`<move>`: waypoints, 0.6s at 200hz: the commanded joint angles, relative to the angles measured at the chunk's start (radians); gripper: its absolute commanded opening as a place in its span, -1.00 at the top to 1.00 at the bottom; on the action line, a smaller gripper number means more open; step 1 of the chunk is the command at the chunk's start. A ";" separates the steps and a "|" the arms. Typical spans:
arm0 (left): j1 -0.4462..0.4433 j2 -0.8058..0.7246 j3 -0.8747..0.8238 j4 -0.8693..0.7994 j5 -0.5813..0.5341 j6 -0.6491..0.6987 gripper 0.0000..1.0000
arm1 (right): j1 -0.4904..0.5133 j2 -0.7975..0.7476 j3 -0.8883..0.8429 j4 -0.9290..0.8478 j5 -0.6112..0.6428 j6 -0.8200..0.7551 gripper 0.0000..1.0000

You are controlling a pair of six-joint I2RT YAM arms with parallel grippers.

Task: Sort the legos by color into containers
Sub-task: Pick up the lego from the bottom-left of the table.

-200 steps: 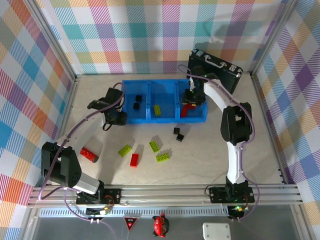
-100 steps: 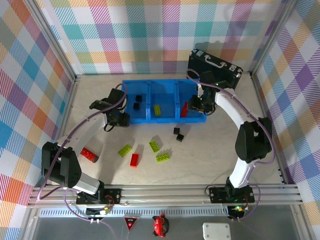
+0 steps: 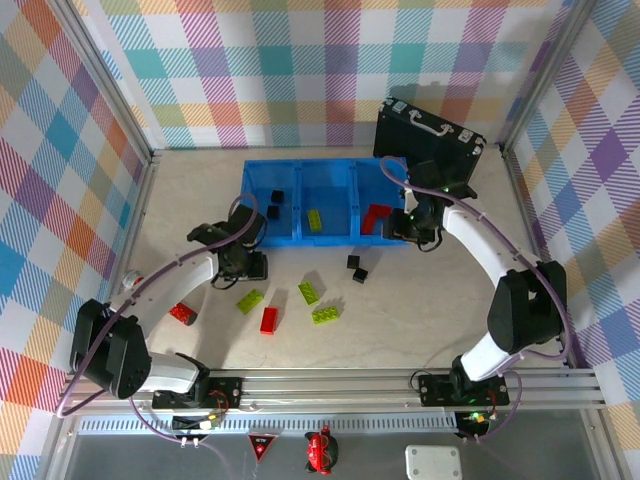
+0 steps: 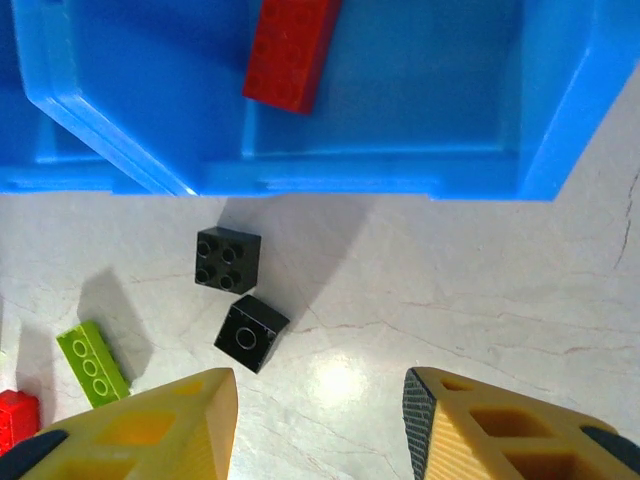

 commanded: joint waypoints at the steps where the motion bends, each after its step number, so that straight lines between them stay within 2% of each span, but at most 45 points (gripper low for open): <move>1: -0.014 -0.049 -0.062 0.018 -0.038 -0.174 -0.03 | 0.004 -0.034 -0.023 0.014 -0.024 -0.002 0.02; 55: -0.029 -0.117 -0.175 0.101 -0.049 -0.364 -0.32 | 0.005 -0.042 -0.042 0.025 -0.035 -0.012 0.02; 92: -0.031 -0.109 -0.181 0.074 -0.098 -0.478 -0.69 | 0.005 -0.066 -0.067 0.029 -0.028 -0.012 0.02; 120: -0.030 -0.062 -0.202 0.122 -0.056 -0.517 -0.77 | 0.005 -0.075 -0.083 0.031 -0.025 -0.013 0.02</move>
